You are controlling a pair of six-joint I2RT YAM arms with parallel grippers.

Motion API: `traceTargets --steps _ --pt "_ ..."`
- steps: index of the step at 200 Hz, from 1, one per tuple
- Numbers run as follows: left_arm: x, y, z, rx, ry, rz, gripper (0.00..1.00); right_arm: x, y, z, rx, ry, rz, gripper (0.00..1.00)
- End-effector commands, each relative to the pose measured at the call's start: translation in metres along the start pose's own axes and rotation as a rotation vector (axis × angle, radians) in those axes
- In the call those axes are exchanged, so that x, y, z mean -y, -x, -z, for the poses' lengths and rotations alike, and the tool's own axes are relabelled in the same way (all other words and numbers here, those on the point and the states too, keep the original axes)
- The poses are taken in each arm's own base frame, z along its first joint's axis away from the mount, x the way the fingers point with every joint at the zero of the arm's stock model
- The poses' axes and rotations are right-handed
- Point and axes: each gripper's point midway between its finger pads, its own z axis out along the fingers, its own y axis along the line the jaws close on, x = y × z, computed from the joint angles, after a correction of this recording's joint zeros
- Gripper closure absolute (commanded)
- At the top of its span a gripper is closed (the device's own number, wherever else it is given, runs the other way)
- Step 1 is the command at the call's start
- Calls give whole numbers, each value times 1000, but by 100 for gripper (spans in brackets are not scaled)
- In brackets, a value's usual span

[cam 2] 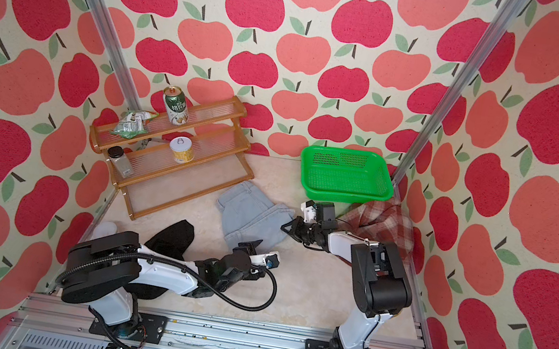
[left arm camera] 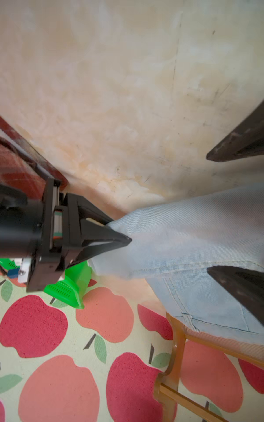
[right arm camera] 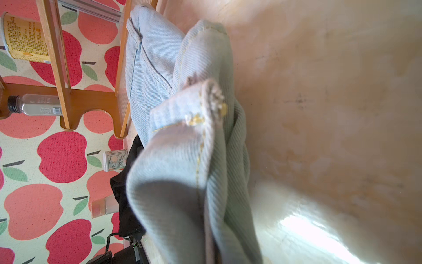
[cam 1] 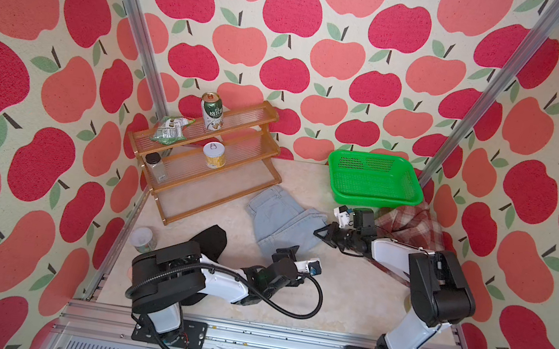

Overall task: Roll up the skirts
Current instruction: Roll the skirt at the center of the board.

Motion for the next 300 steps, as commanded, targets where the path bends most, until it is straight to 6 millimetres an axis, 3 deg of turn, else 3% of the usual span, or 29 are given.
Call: traceTargets --steps 1,29,82,104,114,120,124,136,155,180,208,245,262,300 --pt "-2 12 -15 -14 61 -59 27 -1 1 8 -2 -16 12 94" --pt "9 -1 -32 -77 57 -76 27 1 0 9 -6 -17 4 94" --pt "9 -40 -52 -259 61 -69 29 2 1 18 6 -12 3 94" --pt "6 -60 -60 -359 80 -77 34 5 0 21 6 -10 0 94" --pt "7 -66 -62 -384 72 -81 44 6 0 21 5 -7 -2 94" --pt "10 -69 -63 -393 56 -84 71 6 0 22 6 -5 0 94" --pt "11 -69 -64 -393 48 -81 85 7 0 22 5 -4 -3 94" --pt "18 -69 -65 -384 10 -81 100 7 2 23 7 3 -7 94" --pt "26 -63 -63 -366 -51 -60 100 8 7 25 12 10 -10 89" --pt "37 -53 -59 -350 -206 43 100 6 16 35 32 26 -7 55" --pt "33 -45 -56 -343 -400 289 100 6 24 57 115 64 -19 29" --pt "22 -35 -54 -290 -677 651 100 3 15 80 177 134 -15 21" --pt "12 -38 -59 -289 -753 794 100 4 2 78 168 155 -7 16" --pt "-1 -38 -63 -212 -920 1037 100 16 -18 67 136 179 -46 16"
